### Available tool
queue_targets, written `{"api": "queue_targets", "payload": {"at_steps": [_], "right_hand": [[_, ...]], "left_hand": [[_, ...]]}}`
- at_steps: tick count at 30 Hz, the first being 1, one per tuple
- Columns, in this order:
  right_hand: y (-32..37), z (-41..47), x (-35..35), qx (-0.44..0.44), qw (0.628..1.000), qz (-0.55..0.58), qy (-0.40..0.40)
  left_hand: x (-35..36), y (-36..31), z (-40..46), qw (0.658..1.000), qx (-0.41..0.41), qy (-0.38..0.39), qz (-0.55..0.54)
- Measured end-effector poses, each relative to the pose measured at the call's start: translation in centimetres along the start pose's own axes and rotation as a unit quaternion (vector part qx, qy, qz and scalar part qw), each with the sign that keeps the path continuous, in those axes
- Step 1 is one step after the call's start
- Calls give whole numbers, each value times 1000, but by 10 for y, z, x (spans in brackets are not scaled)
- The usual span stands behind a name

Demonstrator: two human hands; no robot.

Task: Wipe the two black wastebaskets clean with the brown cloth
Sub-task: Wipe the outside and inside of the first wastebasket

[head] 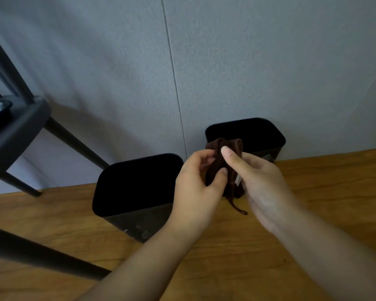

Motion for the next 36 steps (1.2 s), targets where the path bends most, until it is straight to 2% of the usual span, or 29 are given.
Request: {"api": "queue_targets", "payload": {"at_steps": [4, 6, 10, 15, 20, 27, 33, 36], "right_hand": [[-4, 1, -5, -25, 998, -23, -52], [-6, 2, -6, -34, 997, -37, -59], [0, 3, -1, -79, 990, -116, -20], [1, -2, 11, -122, 966, -219, 54], [-5, -2, 10, -134, 962, -236, 33], [-14, 9, 8, -76, 970, -224, 58], [-30, 14, 5, 22, 992, -116, 32], [-38, 14, 2, 96, 995, -15, 13]], "left_hand": [[6, 2, -4, 994, -43, 63, -83], [6, 7, -4, 986, -83, 64, -130], [0, 17, 0, 961, -157, 32, -226], [-6, 25, 0, 942, -179, 40, -282], [-4, 27, -4, 936, -198, 52, -286], [-6, 28, -2, 926, -210, 43, -311], [-8, 29, 6, 912, -244, 80, -320], [-8, 28, 13, 899, -281, 134, -309]]}}
Point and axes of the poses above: each hand's wrist, its own z-axis towards the middle knuckle, its own x-axis out of the palm, y = z × x, the point moved 7 cm from there along z, towards the middle knuckle, and after that the axes turned 4 degrees about -y, right-handed, at the moved point
